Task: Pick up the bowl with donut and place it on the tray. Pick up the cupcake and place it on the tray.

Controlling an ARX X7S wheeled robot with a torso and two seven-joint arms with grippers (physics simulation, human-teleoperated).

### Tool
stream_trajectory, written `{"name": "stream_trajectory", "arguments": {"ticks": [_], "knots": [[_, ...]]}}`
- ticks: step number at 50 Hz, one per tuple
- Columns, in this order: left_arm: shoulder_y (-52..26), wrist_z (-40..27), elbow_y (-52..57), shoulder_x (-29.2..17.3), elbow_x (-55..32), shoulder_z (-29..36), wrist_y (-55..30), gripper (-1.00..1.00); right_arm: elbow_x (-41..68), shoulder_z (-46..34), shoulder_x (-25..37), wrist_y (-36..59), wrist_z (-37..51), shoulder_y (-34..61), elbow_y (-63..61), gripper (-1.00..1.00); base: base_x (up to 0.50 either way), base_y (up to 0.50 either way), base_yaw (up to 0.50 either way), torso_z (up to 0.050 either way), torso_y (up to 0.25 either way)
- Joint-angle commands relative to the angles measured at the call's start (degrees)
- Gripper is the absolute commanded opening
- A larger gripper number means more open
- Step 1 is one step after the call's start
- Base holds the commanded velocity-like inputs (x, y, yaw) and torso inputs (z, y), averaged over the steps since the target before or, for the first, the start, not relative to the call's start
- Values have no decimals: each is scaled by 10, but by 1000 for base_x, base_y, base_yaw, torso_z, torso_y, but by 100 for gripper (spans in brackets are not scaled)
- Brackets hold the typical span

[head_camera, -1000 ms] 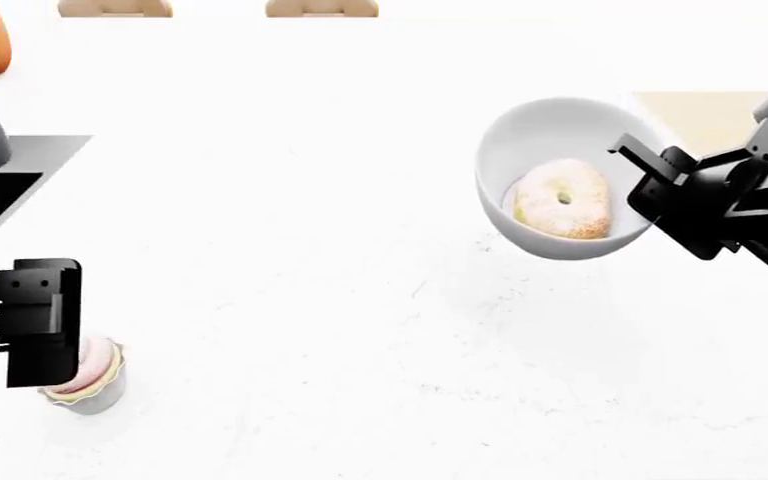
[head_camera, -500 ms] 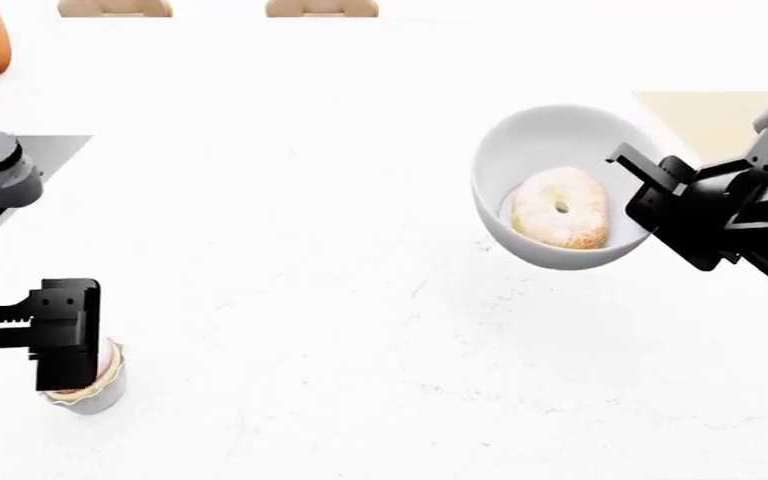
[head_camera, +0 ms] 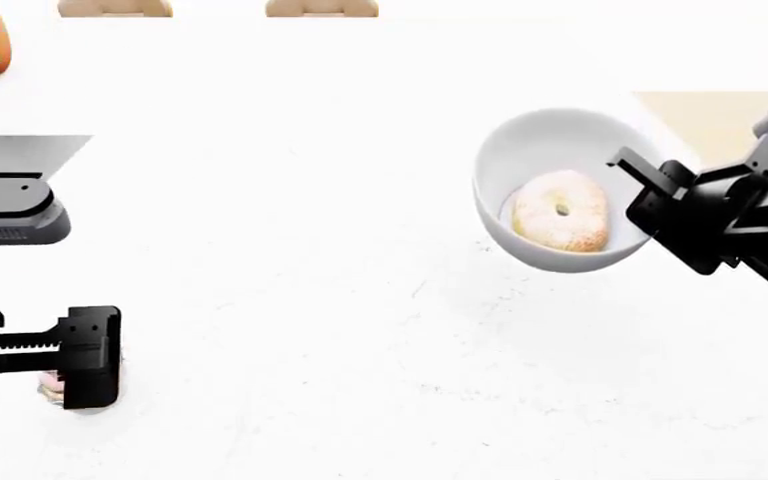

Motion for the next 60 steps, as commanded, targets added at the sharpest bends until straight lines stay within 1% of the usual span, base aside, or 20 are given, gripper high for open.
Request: {"name": "stream_trajectory", "arguments": {"ticks": [1,11,18,25,28,43,50,55,56,60], "knots": [[26,27,9,-8,26,5,13,100,-4,4,0,-2,-4,2,0,-100,0,0,0,0,0],[52,43,7,-12,71,14,25,100,-6,3,-1,1,-10,1,5,-100,0,0,0,0,0],[77,77,5,-5,110,19,53,100,-9,0,-6,3,-12,0,9,-100,0,0,0,0,1],[110,118,1,9,147,28,84,100,-27,-11,-19,27,-45,9,60,-100,0,0,0,0,0],[122,131,-2,9,159,32,90,100,-22,-7,-12,17,-36,2,39,-100,0,0,0,0,0],[142,131,11,-23,182,40,102,100,-9,4,4,-13,-19,-20,-10,-100,0,0,0,1,1],[148,135,6,-17,187,42,104,100,-7,6,5,-17,-18,-25,-17,-100,0,0,0,0,0],[165,153,-8,-9,204,50,114,100,-6,7,10,-18,-22,-30,-19,-100,0,0,0,0,0],[172,159,-11,-6,212,53,119,-100,-6,7,10,-18,-24,-31,-17,-100,0,0,0,0,0],[198,179,-32,-1,251,66,142,-100,-8,6,10,-14,-31,-31,-10,-100,0,0,0,0,0]]}}
